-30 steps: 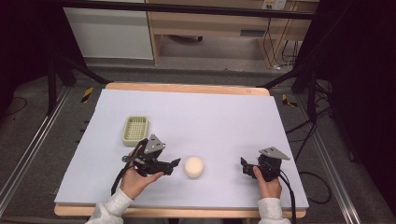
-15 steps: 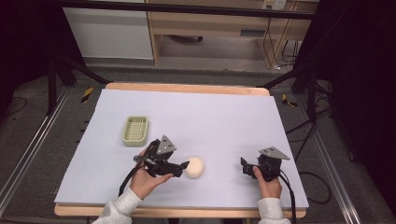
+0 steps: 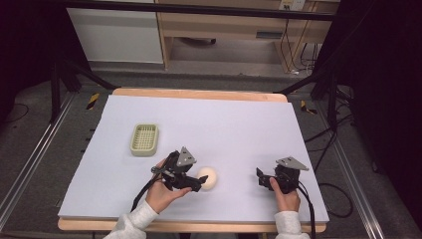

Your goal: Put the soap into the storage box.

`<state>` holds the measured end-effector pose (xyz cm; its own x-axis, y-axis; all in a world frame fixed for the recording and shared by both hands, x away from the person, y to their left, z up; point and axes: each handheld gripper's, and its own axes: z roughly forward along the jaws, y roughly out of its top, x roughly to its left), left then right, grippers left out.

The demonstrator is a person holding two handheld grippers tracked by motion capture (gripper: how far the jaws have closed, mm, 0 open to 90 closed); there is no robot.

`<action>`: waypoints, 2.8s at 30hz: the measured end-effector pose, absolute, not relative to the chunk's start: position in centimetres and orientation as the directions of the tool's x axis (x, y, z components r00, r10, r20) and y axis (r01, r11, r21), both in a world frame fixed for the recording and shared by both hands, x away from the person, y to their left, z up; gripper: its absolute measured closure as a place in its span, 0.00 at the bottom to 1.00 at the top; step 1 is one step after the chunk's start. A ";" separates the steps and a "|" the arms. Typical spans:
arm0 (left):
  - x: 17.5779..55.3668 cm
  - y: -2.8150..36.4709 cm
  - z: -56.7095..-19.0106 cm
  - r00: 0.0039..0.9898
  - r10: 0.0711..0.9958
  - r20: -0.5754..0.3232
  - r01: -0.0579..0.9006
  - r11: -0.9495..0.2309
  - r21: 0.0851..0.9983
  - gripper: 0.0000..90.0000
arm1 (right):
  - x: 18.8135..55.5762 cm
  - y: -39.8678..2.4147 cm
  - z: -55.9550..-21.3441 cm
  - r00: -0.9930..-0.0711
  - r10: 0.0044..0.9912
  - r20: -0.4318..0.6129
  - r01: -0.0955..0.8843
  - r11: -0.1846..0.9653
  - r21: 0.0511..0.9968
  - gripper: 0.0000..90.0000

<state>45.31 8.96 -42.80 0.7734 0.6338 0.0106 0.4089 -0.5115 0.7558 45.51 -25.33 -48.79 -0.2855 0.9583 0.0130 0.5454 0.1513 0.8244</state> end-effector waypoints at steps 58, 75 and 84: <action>46.5 5.4 -46.4 0.806 0.592 0.014 0.438 -0.613 0.657 0.24 | 45.5 -25.4 -48.8 -0.286 0.958 0.017 0.548 0.149 0.823 0.05; 46.6 5.3 -46.6 0.814 0.580 0.016 0.434 -0.627 0.647 0.26 | 45.5 -25.4 -48.8 -0.287 0.958 0.024 0.552 0.145 0.821 0.05; 46.5 5.3 -46.6 0.814 0.580 0.024 0.429 -0.629 0.648 0.26 | 45.6 -25.4 -48.8 -0.288 0.958 0.016 0.547 0.151 0.823 0.05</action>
<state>46.55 5.25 -46.60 0.8144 0.5798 0.0244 0.4287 -0.6294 0.6481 45.57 -25.40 -48.80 -0.2876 0.9576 0.0158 0.5470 0.1507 0.8235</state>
